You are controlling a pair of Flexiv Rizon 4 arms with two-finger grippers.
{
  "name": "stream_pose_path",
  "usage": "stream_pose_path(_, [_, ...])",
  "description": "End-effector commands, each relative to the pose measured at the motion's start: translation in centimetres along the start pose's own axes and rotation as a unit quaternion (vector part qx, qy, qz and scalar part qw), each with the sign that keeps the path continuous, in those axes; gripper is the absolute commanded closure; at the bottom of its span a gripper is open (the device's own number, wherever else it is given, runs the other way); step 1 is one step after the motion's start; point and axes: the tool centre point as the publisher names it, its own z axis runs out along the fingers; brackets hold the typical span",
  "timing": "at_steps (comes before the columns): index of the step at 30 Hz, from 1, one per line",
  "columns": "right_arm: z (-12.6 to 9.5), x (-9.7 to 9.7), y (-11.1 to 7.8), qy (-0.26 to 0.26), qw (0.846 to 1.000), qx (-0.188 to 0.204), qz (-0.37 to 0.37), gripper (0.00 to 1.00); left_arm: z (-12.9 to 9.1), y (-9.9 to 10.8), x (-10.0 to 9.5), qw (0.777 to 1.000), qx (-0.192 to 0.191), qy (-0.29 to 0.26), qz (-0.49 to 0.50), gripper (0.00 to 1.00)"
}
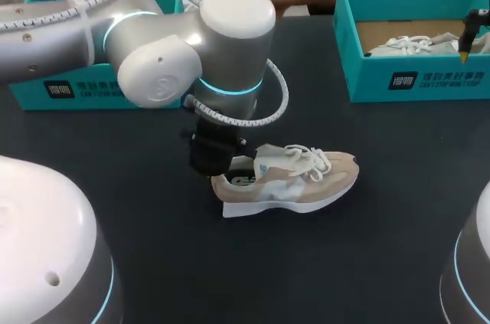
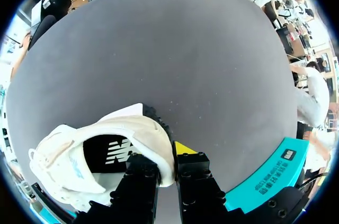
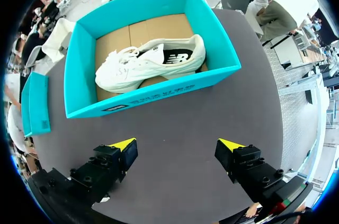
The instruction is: Take the shoe out of the shoebox, open the shoe tongue, remove and reinsert the insole, then place the shoe into the shoebox
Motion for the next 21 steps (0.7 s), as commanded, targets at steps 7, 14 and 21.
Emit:
stream_pose_path(7, [0.0, 0.0, -0.1, 0.0, 1.0, -0.001, 0.0, 0.0, 0.5, 0.0, -0.1, 0.999, 0.01, 0.045, 0.002, 0.75])
stream_pose_path(14, [0.0, 0.0, -0.1, 0.0, 1.0, -0.001, 0.0, 0.0, 0.3, -0.1, -0.3, 0.998, 0.02, 0.06, 0.0, 0.37])
stream_pose_path(21, [0.0, 0.0, -0.1, 0.0, 1.0, -0.001, 0.0, 0.0, -0.6, -0.1, -0.3, 0.999, 0.009, 0.047, 0.007, 0.0])
